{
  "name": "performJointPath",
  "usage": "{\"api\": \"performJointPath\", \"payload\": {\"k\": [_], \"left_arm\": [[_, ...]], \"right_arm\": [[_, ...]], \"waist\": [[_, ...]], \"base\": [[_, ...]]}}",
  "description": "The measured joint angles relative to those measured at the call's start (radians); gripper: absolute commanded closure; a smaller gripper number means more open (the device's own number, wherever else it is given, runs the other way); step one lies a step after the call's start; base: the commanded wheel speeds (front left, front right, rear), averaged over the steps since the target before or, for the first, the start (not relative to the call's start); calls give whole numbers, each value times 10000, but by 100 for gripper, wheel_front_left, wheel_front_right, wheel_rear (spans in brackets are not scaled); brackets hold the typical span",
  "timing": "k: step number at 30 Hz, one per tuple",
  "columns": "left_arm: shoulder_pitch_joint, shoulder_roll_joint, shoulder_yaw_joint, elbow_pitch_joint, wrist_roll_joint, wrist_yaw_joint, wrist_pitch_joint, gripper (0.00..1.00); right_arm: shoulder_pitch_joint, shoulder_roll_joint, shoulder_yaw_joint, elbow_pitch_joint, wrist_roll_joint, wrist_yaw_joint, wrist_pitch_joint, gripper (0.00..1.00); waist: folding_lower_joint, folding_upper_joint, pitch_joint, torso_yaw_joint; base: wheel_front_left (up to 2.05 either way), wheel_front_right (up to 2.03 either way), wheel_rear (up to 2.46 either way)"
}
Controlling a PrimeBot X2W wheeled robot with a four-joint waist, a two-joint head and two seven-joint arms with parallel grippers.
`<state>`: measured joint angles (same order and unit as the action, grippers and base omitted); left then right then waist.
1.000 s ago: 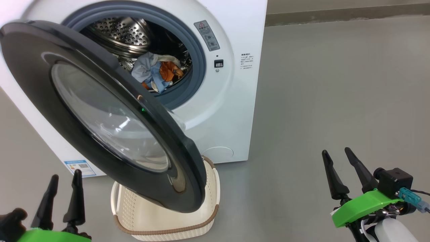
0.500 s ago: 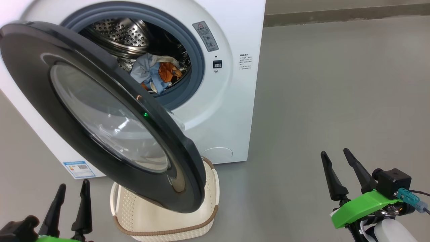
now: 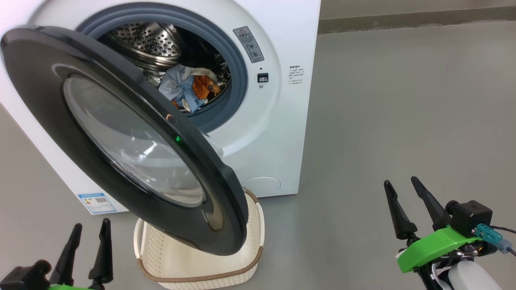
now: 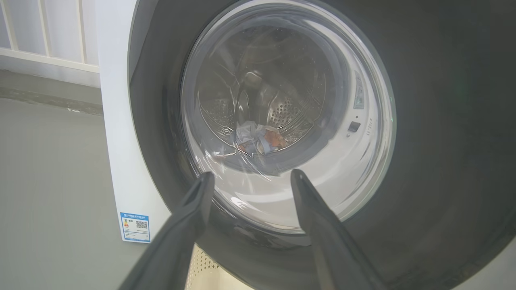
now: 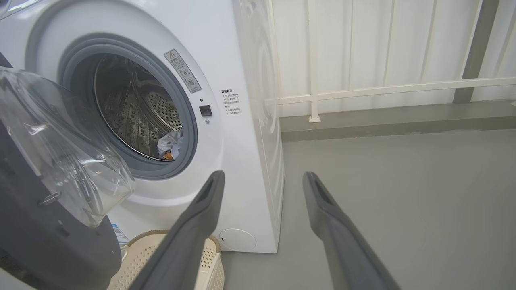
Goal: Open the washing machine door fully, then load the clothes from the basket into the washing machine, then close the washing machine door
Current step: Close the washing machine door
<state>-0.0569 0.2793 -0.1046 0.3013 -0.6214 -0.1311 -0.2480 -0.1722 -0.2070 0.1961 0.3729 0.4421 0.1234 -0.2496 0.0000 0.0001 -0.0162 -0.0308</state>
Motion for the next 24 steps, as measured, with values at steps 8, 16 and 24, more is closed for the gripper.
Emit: {"api": "performJointPath", "payload": {"k": [8, 16, 24], "left_arm": [[-1, -75, 31, -4, 90, 0, 0, 0], [0, -136, 44, -12, 104, 0, -2, 0], [0, -255, 50, -38, 104, 0, -2, 0]], "right_arm": [[0, 0, 84, 29, 0, 0, 0, 0], [0, -67, 219, -17, 0, 0, 0, 59], [-13, -98, 236, -635, -19, 0, -2, 100]], "waist": [[0, 0, -29, -14], [0, 0, -68, -25], [0, 0, -70, 110]], "base": [[0, 0, 0], [0, 0, 0], [0, 0, 0]]}}
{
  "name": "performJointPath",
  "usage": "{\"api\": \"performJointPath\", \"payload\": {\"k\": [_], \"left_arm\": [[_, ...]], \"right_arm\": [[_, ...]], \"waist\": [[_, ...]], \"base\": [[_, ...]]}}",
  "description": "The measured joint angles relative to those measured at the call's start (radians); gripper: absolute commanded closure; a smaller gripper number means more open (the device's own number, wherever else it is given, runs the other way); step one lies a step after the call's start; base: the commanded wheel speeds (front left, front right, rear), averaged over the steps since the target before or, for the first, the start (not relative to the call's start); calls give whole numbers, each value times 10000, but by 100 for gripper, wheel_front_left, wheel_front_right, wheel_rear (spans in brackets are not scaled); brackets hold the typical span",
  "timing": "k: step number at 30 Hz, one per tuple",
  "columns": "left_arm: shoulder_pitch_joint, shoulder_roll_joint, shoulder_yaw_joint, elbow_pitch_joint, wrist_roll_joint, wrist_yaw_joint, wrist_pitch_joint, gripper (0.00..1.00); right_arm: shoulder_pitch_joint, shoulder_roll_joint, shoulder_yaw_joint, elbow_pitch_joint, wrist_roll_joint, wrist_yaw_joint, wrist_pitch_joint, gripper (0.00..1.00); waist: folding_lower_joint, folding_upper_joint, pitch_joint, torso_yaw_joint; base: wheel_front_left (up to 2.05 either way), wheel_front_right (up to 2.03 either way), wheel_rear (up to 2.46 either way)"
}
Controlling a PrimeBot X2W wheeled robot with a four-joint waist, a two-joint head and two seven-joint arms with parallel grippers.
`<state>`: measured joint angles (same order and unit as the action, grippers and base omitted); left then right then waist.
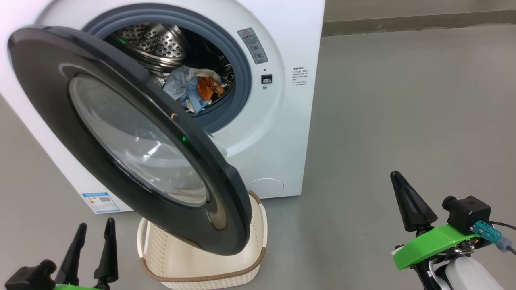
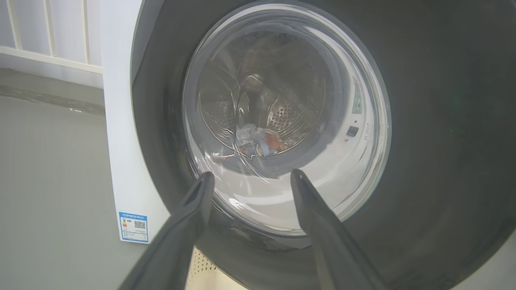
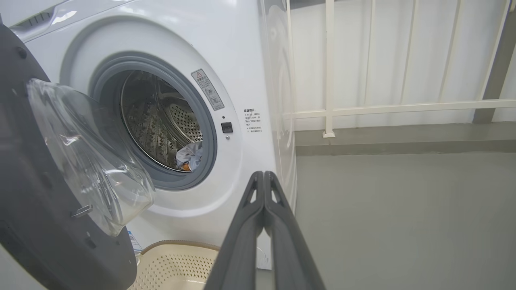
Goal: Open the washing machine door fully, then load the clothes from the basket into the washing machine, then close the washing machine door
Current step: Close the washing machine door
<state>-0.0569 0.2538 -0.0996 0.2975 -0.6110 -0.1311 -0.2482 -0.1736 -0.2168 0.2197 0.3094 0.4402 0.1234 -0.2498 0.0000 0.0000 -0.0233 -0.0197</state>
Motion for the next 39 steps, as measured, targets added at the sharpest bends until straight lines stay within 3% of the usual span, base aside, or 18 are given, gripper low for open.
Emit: {"api": "performJointPath", "payload": {"k": [23, 39], "left_arm": [[-4, -125, -244, -19, -2, 0, -44, 0], [-9, -132, -343, 8, -4, 0, -69, 0]], "right_arm": [[-1694, 353, 1361, -846, 573, 0, -38, 100], [-2278, 790, 2261, -3835, 738, 0, -73, 100]], "waist": [[1, 0, -35, 1804], [1, 0, -4, 2449]], "base": [[0, 0, 0], [0, 0, 0]]}}
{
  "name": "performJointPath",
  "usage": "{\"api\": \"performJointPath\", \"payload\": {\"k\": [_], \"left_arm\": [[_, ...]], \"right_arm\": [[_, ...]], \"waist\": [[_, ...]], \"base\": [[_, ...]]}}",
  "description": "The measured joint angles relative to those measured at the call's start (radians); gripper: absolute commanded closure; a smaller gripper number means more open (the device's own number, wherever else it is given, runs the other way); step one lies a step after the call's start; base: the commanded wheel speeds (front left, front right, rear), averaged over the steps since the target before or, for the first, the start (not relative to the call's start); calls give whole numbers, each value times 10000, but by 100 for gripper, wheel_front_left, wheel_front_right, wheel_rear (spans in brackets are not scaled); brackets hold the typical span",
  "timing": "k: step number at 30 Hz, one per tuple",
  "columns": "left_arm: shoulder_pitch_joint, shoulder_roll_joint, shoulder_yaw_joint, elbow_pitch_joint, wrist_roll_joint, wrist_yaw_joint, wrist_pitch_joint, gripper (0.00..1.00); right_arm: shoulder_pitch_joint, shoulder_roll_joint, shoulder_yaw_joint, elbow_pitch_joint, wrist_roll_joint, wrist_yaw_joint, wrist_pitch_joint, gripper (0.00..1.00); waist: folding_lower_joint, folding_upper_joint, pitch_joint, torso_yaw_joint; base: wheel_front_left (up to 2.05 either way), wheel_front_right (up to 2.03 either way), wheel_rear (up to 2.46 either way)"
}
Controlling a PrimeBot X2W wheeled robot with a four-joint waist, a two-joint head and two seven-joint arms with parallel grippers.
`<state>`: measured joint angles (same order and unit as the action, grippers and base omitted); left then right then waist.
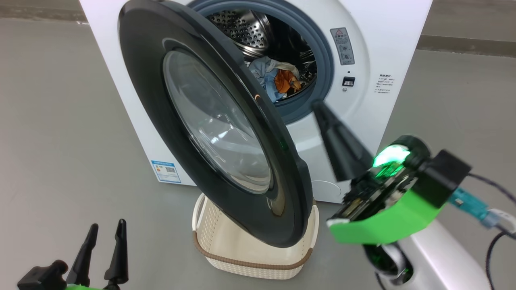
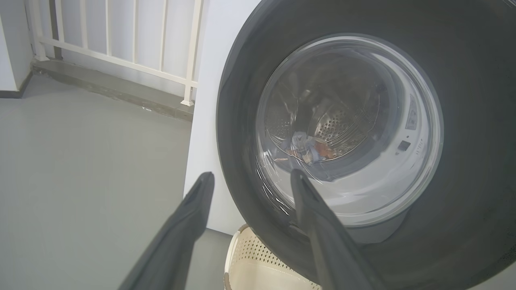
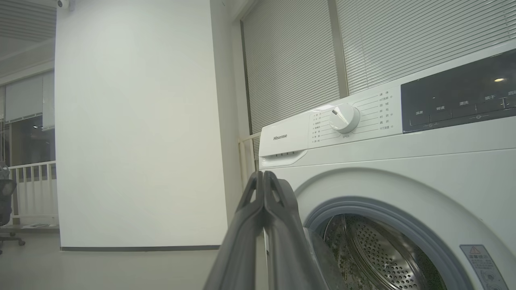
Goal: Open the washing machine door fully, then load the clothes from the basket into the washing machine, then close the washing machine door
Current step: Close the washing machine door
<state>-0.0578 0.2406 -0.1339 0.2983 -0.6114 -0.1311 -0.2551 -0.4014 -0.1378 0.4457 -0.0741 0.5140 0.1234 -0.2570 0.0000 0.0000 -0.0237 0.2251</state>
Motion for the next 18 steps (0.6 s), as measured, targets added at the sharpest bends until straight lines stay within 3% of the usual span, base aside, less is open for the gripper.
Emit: {"api": "performJointPath", "payload": {"k": [8, 18], "left_arm": [[-27, -31, -23, 67, -2, 0, 0, 0], [-68, -40, -25, 184, -33, 0, 0, 0]], "right_arm": [[41, -245, 1565, 477, -2, 0, 0, 100], [80, -523, 3124, 2594, 424, 0, 2, 100]], "waist": [[0, 0, -42, 102], [0, 0, 2, 286]], "base": [[0, 0, 0], [0, 0, 0]]}}
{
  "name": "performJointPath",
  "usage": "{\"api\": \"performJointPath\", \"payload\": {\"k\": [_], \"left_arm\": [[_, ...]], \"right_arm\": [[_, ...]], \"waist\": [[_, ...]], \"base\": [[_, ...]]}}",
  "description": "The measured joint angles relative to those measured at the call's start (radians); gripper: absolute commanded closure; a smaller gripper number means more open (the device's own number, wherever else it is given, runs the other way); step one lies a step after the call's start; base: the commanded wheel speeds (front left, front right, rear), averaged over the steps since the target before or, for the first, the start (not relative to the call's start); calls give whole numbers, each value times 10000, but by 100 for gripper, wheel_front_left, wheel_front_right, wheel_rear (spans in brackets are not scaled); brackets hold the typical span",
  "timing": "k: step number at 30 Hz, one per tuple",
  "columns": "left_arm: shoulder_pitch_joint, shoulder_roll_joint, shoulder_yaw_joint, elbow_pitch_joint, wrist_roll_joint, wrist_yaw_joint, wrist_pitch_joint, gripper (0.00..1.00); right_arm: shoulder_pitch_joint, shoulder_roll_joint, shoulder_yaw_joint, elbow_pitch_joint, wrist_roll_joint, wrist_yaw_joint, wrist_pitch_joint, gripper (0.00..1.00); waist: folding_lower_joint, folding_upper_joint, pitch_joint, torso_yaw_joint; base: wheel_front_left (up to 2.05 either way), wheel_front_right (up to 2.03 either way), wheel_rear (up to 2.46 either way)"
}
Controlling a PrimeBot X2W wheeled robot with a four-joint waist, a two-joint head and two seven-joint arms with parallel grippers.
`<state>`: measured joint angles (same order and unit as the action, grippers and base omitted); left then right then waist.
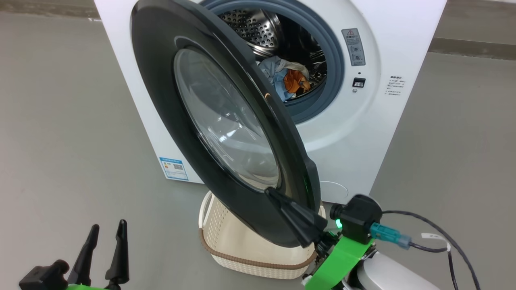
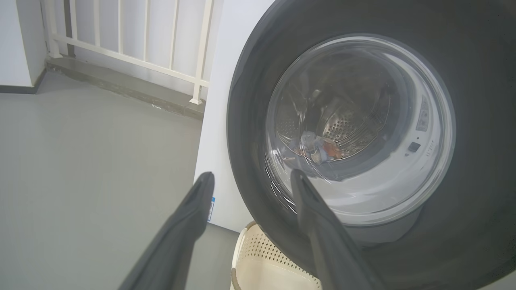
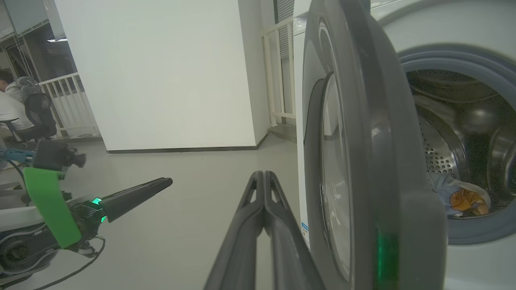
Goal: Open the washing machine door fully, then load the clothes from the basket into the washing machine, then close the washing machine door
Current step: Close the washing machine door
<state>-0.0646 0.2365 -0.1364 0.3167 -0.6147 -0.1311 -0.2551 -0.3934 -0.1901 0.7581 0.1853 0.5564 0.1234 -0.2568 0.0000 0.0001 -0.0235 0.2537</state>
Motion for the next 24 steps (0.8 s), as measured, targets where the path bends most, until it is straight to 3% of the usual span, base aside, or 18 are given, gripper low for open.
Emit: {"api": "performJointPath", "payload": {"k": [11, 24], "left_arm": [[-7, -40, -21, 0, -2, 0, 0, 0], [-12, -69, -180, -23, -4, 0, 0, 0]], "right_arm": [[74, 2, 569, 1990, 790, 0, 2, 100], [50, -23, 79, 2460, 1039, 29, 2, 100]], "waist": [[0, 0, 62, 153], [0, 0, 226, 261]], "base": [[0, 0, 0], [0, 0, 0]]}}
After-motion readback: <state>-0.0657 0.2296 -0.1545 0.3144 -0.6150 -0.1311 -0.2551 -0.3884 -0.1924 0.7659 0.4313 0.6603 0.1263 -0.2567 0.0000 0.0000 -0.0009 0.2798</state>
